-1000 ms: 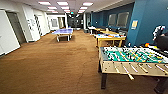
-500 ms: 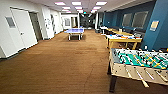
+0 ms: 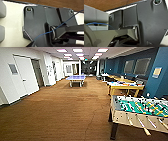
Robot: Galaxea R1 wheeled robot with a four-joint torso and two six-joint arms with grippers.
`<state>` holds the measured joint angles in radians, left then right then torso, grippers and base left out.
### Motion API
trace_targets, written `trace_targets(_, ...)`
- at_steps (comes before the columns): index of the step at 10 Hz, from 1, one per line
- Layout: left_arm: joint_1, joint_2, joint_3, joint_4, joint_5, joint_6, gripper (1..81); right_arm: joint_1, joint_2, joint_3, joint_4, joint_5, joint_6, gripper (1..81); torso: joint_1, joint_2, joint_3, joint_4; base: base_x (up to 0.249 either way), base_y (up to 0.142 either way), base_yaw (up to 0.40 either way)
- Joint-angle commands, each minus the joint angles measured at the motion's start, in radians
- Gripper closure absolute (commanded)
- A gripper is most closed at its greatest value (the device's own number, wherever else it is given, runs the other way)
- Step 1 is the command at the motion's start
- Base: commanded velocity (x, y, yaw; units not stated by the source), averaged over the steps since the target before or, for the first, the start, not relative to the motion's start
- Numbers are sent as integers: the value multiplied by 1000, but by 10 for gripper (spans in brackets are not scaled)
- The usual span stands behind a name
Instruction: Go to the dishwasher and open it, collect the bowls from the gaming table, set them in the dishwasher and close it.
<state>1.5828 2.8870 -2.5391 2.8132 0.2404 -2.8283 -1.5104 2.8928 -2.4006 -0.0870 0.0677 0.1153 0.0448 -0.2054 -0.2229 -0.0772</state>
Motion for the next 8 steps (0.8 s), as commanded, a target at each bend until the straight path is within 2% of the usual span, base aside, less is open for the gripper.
trace_targets(1,-34,-6,7,67,73,-52,10,41,-2,11,-11,-49,-3,10,0,0,0,0,0,0,0)
trace_targets(6,-34,-4,5,67,73,-52,10,38,12,9,-13,-51,-3,10,0,0,0,0,0,0,0)
trace_targets(8,-34,-6,5,67,73,-52,10,38,15,9,-13,-49,-3,10,0,0,0,0,129,0,0)
